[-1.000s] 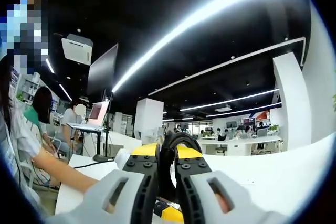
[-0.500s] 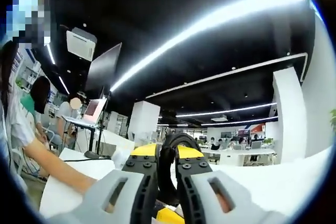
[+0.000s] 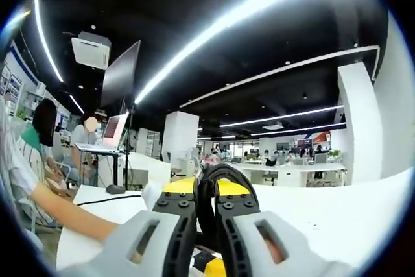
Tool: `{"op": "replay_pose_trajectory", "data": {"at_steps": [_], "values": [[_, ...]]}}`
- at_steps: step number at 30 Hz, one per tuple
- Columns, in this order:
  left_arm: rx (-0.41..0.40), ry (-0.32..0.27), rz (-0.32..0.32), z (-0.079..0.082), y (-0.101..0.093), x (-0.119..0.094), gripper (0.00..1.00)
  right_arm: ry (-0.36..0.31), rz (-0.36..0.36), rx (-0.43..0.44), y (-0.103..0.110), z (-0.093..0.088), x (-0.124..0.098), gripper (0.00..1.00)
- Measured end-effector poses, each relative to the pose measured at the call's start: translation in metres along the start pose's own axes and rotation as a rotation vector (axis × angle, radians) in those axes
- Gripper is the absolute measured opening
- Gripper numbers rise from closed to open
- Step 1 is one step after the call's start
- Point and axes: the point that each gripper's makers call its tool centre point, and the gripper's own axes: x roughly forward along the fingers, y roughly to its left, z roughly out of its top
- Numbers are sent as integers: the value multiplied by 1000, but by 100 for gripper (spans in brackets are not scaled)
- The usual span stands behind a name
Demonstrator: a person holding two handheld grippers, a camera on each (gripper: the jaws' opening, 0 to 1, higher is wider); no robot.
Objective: Straighten the power strip on the desk, plug the charger into it
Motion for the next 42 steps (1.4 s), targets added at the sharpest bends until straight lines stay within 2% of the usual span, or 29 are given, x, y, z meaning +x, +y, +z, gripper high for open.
{"op": "replay_pose_trajectory", "data": {"at_steps": [3, 6, 9, 15, 18, 23, 27, 42], "values": [[9, 13, -21, -1, -3, -2, 25, 11, -1, 28, 2, 1, 5, 7], [19, 11, -17, 2, 0, -5, 25, 19, -1, 28, 7, 3, 11, 7], [0, 4, -34, 1, 0, -11, 25, 33, 2, 26, 11, 2, 18, 7], [22, 30, -49, -4, 2, -14, 25, 69, 3, 22, 20, -6, 26, 7], [13, 37, -78, -7, 0, -14, 25, 82, 0, 23, 21, -7, 27, 7], [31, 52, -71, -9, 4, -14, 25, 87, -6, 34, 21, -10, 27, 7], [37, 76, -103, -14, 4, -12, 25, 95, -6, 39, 21, -14, 29, 7], [96, 97, -164, -15, 3, -13, 25, 94, -9, 36, 26, -15, 26, 7]]}}
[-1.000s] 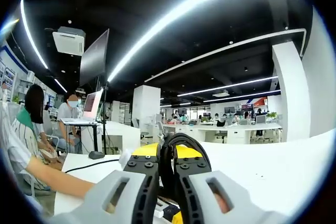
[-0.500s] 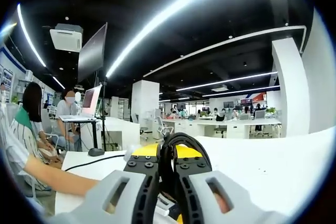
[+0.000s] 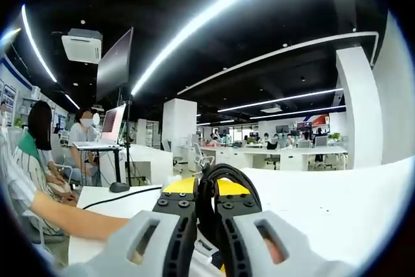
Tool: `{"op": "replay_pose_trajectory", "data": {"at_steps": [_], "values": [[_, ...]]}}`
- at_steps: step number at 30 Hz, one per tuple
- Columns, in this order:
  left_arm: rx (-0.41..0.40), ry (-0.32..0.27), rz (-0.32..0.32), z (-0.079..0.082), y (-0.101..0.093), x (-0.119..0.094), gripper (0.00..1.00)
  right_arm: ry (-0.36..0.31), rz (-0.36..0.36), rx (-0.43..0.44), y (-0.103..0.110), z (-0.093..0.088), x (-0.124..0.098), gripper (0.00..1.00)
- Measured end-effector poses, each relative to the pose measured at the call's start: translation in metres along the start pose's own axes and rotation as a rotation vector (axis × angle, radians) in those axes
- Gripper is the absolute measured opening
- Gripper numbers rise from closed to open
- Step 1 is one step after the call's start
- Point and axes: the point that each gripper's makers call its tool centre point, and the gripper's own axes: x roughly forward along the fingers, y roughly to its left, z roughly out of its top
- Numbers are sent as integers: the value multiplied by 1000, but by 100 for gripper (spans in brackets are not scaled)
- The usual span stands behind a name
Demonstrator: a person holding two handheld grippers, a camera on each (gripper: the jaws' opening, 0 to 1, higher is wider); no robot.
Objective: Straighten the power strip on the desk, plug the charger into it
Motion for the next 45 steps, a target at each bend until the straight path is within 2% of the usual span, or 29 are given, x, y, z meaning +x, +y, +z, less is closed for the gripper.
{"op": "replay_pose_trajectory", "data": {"at_steps": [6, 10, 11, 12, 13, 17, 20, 22, 24, 26, 27, 36, 39, 41, 43, 45], "values": [[51, 22, -9, -6, -1, -2, 25, -29, 0, 30, 1, -2, -3, 8], [42, 7, -13, -6, 0, -2, 25, -10, 2, -65, 6, -3, -1, 9], [54, 20, -14, -9, 0, -1, 25, 12, -13, -111, 5, -6, -1, 10], [83, -3, -4, -6, 0, 1, 25, 35, -25, -141, 3, -10, 1, 11], [68, 32, -7, -11, -1, -1, 25, 16, -23, -138, 5, -9, 1, 11], [78, 32, -4, -10, -5, -1, 25, 6, -36, -159, 1, -8, -2, 11], [83, 40, 23, -11, -3, -1, 26, 22, -56, -181, -6, -11, -5, 20], [77, 97, 56, -21, 0, -2, 32, 40, -62, -177, -11, -16, -8, 24], [79, 122, 117, -28, 11, 0, 47, 51, -67, -169, -15, -20, -11, 24], [72, 136, 124, -34, 12, 0, 57, 61, -71, -162, -18, -25, -14, 26], [63, 142, 125, -36, 12, -1, 57, 67, -75, -157, -21, -28, -17, 27], [33, 69, 175, -15, 13, -12, 63, 91, -78, -136, -30, -41, -23, 36], [-15, 48, 204, -14, 16, -16, 64, 92, -87, -134, -32, -44, -24, 39], [-82, 20, 227, -12, 22, -19, 69, 91, -91, -130, -34, -47, -24, 41], [-105, 21, 242, -11, 23, -23, 74, 95, -85, -123, -35, -52, -24, 44], [-111, 14, 254, -10, 22, -27, 75, 105, -68, -99, -34, -56, -24, 48]]}}
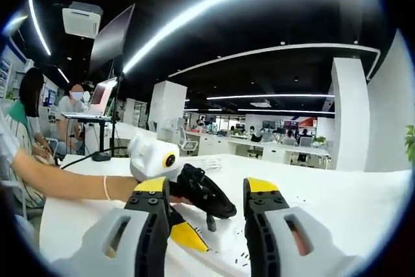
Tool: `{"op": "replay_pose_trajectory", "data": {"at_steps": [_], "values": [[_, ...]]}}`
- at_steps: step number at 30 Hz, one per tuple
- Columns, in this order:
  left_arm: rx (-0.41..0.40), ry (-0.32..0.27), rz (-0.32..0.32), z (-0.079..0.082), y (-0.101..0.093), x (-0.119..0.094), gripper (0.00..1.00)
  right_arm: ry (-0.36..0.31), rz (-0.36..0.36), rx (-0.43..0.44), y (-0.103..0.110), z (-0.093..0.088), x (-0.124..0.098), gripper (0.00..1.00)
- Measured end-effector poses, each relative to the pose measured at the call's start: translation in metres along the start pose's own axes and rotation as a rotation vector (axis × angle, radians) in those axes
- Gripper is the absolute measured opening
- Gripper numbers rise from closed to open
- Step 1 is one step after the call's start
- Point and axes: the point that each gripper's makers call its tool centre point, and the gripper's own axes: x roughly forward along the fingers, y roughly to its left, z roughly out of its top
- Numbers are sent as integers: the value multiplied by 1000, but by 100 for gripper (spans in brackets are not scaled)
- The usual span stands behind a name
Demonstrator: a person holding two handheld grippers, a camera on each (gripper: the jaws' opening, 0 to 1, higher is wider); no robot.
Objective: Straighten the power strip on the desk, plug the charger into it
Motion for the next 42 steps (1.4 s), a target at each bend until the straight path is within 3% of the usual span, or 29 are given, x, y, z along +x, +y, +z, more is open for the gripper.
{"op": "replay_pose_trajectory", "data": {"at_steps": [2, 5, 8, 13, 14, 16, 17, 20, 23, 24, 25, 26, 28, 34, 42], "values": [[-3, 12, 31, -2, 3, -5, 70, 1, 15, -4, 2, -1, 0, 54], [-44, 60, 67, -11, 4, -17, 72, -18, 46, -12, 5, -1, -4, 66], [-53, 44, 104, -9, 6, -28, 74, -30, 83, 12, 9, -3, -7, 80], [-107, 3, 175, -9, 11, -42, 75, -2, 109, 25, 11, -14, -6, 94], [-148, -6, 203, -12, 16, -46, 75, 1, 118, 32, 13, -16, -6, 96], [-208, -57, 222, -9, 20, -50, 75, 3, 135, 59, 16, -18, -5, 99], [-248, -112, 225, -3, 21, -53, 75, 2, 147, 83, 18, -19, -5, 99], [-276, -228, 254, 13, 29, -60, 72, -27, 163, 159, 20, -16, -7, 98], [-252, -291, 336, 22, 39, -66, 97, -66, 169, 233, 16, -11, -8, 98], [-211, -244, 349, 17, 39, -67, 94, -69, 167, 246, 14, -11, -9, 98], [-193, -154, 356, 5, 38, -67, 84, -70, 163, 258, 11, -12, -9, 98], [-189, -135, 344, 3, 37, -66, 75, -71, 161, 262, 10, -12, -9, 98], [-191, -154, 328, 6, 34, -62, 78, -70, 148, 271, 8, -13, -9, 97], [-146, -132, 332, 5, 28, -58, 81, -76, 154, 274, 8, -11, -10, 97], [-132, -120, 305, 7, 19, -55, 68, -75, 160, 285, 10, -12, -9, 97]]}}
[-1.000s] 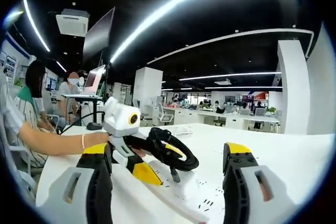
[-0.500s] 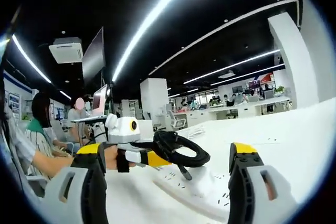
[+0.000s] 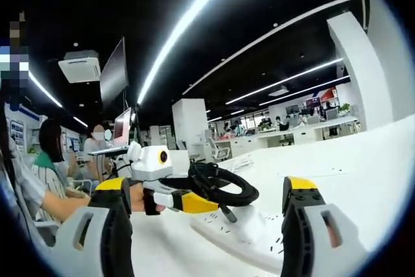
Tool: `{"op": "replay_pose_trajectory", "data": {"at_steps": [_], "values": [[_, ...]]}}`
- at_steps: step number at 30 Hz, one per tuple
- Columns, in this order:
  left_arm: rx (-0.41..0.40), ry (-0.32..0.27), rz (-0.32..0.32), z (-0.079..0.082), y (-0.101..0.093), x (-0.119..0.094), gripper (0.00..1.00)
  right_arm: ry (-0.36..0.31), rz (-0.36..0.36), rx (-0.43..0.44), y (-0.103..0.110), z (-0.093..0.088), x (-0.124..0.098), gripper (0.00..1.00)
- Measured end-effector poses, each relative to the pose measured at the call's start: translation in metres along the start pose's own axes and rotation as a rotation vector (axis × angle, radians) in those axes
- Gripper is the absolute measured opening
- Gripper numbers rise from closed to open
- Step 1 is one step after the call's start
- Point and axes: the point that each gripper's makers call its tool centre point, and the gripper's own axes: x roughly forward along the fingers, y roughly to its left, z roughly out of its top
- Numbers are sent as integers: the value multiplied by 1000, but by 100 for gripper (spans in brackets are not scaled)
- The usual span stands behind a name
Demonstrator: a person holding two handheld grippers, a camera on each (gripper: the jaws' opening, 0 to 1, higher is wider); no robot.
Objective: Straighten the power strip on the desk, plug the charger into it
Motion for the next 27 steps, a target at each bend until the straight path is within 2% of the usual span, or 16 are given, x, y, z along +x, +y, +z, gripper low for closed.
{"op": "replay_pose_trajectory", "data": {"at_steps": [3, 5, 7, 10, 14, 18, 21, 24, 27], "values": [[22, -7, -19, 2, -4, 0, 68, -4, 2, 3, 0, 1, 0, 97], [28, 31, -40, -4, -9, -1, 68, -3, 2, 2, 1, 1, 0, 97], [26, 78, -27, -12, -9, 0, 68, 2, 0, -6, 1, 0, 0, 96], [30, 104, -30, -17, -13, 0, 68, 14, -18, -35, -2, 2, -2, 96], [22, 133, -32, -19, -14, -2, 72, -2, -33, -62, -9, 12, -3, 95], [-20, 118, -52, -11, -16, -5, 73, 76, -39, -109, -21, 3, -4, 93], [-33, 120, -53, -9, -15, -7, 73, 103, -29, -117, -26, -2, -5, 92], [-83, 134, -56, -9, -14, -8, 73, 138, 1, -135, -24, -7, -6, 90], [-85, 140, -53, -11, -13, -10, 73, 171, 35, -132, -24, -12, -3, 88]]}}
